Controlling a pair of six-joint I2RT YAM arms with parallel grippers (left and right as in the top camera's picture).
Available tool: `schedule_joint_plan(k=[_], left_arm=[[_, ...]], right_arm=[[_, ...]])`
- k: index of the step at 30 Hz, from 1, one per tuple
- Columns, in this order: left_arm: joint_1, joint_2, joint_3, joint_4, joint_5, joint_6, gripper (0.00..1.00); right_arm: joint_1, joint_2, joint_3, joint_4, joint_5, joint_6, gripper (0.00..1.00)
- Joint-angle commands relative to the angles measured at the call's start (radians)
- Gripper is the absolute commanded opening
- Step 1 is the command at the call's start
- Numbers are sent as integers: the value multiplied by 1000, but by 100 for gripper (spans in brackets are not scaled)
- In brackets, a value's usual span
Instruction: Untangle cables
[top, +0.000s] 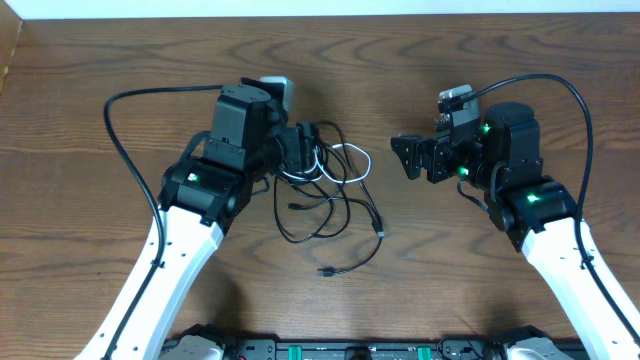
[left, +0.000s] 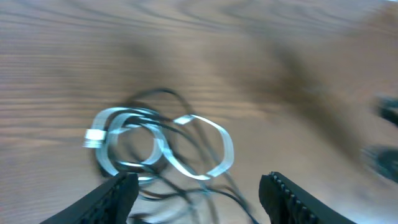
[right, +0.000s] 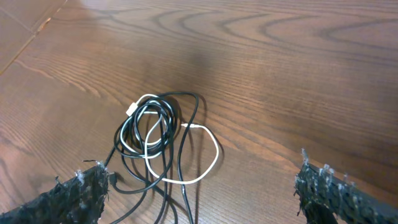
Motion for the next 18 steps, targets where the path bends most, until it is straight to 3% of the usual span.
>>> schedule_joint_plan(k=[1,5,9,18], left_arm=[[-1,44,7,-4,-334,3,72],[-1,131,7,0,-462,3,75],[6,252,7,8,-462,1,74],[55,454,7,27,-431,-121,75]], right_arm=[[-4,0,6,3,2,-8,95],[-4,0,6,6,1,-7,95],[-4,0,6,7,-3,-8,95],[-4,0,6,7,-2,-8,95]])
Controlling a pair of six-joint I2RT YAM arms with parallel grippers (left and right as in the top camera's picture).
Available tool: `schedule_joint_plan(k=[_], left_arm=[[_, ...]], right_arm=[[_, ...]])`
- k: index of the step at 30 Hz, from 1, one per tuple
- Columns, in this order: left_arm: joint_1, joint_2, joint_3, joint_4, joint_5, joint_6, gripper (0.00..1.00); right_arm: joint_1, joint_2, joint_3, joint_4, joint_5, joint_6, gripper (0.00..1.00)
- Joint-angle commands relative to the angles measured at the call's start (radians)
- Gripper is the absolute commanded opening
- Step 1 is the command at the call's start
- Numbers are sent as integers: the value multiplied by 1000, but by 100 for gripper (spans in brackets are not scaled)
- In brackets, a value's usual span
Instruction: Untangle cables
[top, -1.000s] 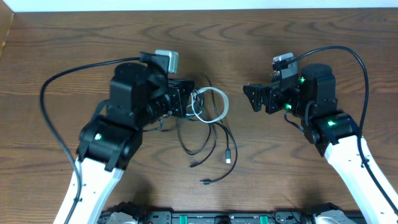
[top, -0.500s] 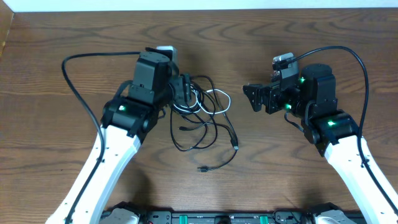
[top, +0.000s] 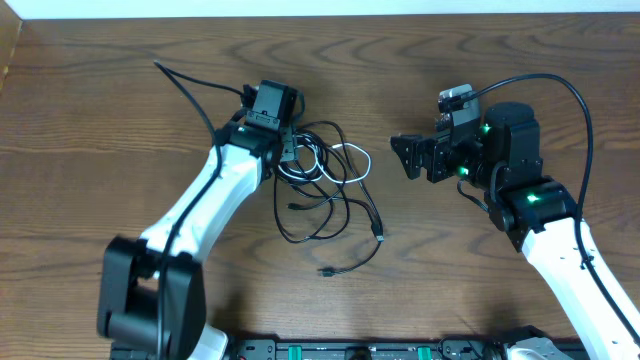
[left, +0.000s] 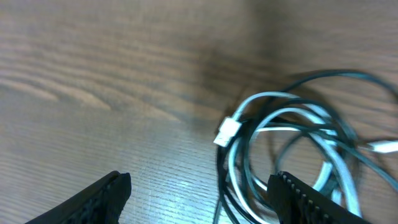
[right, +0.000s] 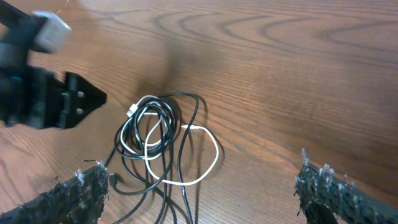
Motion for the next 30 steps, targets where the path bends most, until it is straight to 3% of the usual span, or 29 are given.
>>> schedule_joint_plan(k=[1,15,28,30], left_arm=[[21,68,7,-1,22,-56,74],[18,174,5,-24,174,-52,74],[18,229,5,-39,180,-53,73],[18,229,5,-39,180,-53,68]], right_arm=[[-4,0,6,2,-2,-8,95],[-4,0,6,1,-2,-8,95],[-4,0,6,1,-2,-8,95],[-4,0,6,1,-2,-8,95]])
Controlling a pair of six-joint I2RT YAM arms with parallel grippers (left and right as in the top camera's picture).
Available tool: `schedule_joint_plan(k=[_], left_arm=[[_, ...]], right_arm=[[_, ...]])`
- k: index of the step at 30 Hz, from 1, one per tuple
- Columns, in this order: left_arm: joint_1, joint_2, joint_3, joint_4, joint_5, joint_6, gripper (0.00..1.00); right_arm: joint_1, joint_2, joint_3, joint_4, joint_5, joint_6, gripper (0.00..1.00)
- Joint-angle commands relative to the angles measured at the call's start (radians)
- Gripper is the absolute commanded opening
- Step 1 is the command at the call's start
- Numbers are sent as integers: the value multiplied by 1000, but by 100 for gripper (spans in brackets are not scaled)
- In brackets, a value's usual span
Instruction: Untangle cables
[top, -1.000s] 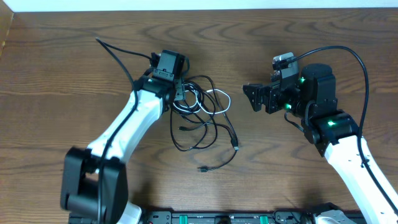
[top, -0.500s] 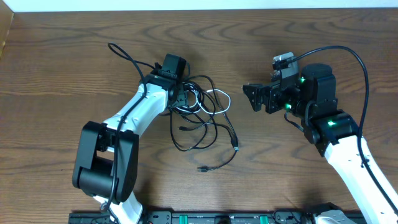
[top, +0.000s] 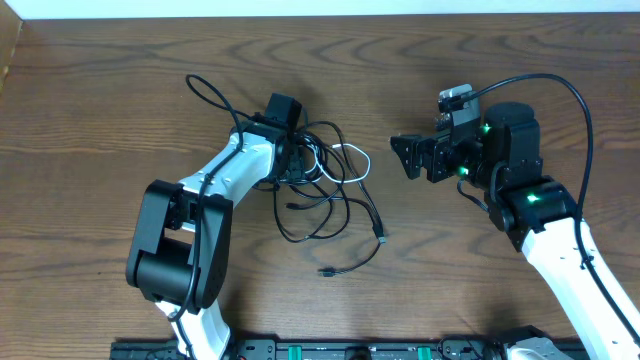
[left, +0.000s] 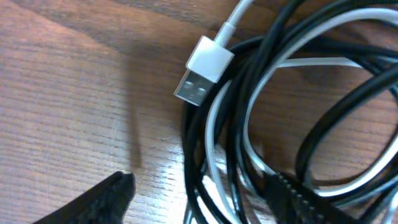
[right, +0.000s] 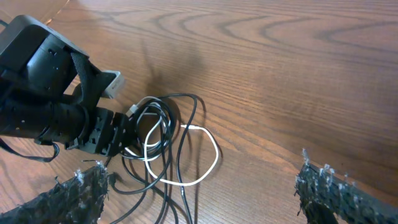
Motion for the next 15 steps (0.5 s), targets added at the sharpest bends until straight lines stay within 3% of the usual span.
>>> schedule_joint_plan(k=[1,5,15], left_arm=[[0,11,5,-6,-1,-13,66],[0,20,5,-6,-1,-13,62],[0,93,5,41,-1,-61,63]], right_arm=[[-4,0,6,0,-2,-8,95],[-4,0,6,0,-2,-8,95],[-4,0,6,0,-3,-8,95]])
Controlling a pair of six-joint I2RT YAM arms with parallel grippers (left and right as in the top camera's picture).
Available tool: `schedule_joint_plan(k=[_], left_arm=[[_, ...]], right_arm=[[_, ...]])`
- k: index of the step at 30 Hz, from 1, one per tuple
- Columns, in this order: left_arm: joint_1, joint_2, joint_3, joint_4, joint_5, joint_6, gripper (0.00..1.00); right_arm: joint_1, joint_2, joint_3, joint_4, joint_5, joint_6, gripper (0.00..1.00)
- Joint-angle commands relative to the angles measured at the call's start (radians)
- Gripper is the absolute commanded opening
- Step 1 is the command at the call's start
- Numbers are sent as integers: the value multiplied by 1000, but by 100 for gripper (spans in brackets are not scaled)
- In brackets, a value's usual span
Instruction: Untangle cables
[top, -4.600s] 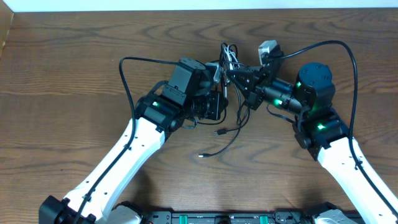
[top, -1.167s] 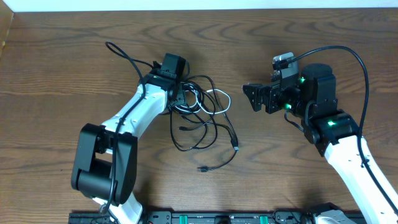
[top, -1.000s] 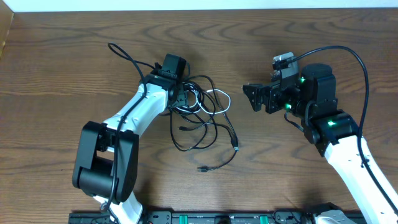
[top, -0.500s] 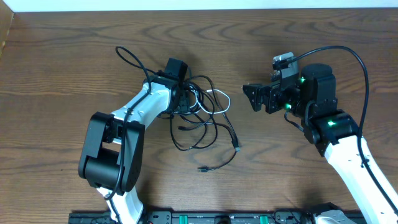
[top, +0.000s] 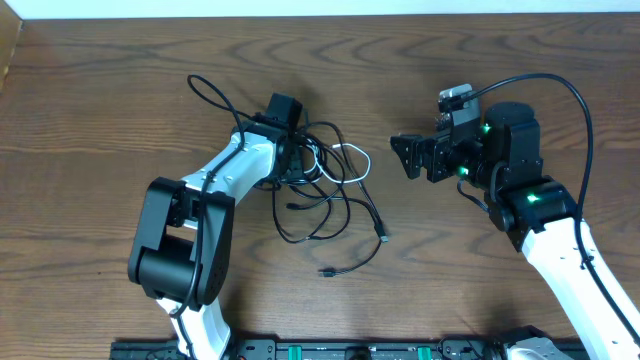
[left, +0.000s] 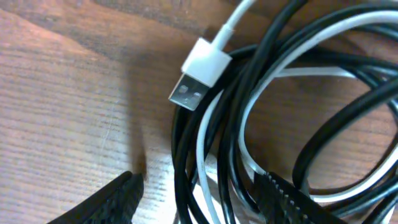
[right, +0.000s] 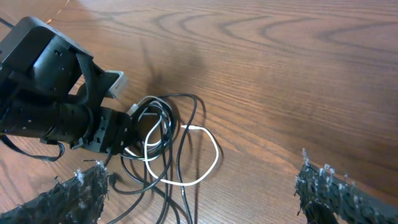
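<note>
A tangle of black cables (top: 322, 195) and one white cable (top: 352, 160) lies mid-table. My left gripper (top: 297, 165) is down on the tangle's left side. In its wrist view the left gripper (left: 199, 202) is open, with several black strands and a white strand between the fingers (left: 118, 199). The white USB plug (left: 199, 73) lies just ahead of it. My right gripper (top: 408, 158) hangs open to the right of the tangle, holding nothing. From the right wrist, the white loop (right: 208, 165) lies ahead of the open right gripper (right: 205, 193).
The wooden table (top: 100, 80) carries only the cables. Loose black plug ends lie at the front of the tangle (top: 327, 271) and to its right (top: 380, 232). The left arm's own black lead (top: 210, 95) loops behind it.
The left gripper has shifted very slightly on the coil, still open around the same strands. The cables and the right arm have not moved.
First the left gripper hovered open above the tangle's left side. Then its arm was stretched out, with the gripper at the tangle's upper left. After that it sat low on the coil with strands between its open fingers, as now. The right gripper stayed open throughout.
</note>
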Motion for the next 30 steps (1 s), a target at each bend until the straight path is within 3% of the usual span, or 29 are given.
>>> schedule_joint_plan(k=[1,4,6,9,13,20,30], left_arm=[[0,77,3,16,-9,-55,63],[0,90,3,16,-9,-61,62],[0,92,3,15,-9,-61,53],[0,92,3,15,-9,-60,8],[0,85,4,12,-9,-33,7],[0,-98,4,14,-10,104,7],[-9,-537,4,47,32,535,8]], right_arm=[[-4,0,6,0,-2,-8,95],[-4,0,6,0,-2,-8,95],[-4,0,6,0,-2,-8,95],[-4,0,6,0,-2,-8,95],[-4,0,6,0,-2,-8,95],[-5,0,6,0,-1,-8,95],[-4,0,6,0,-8,-8,96]])
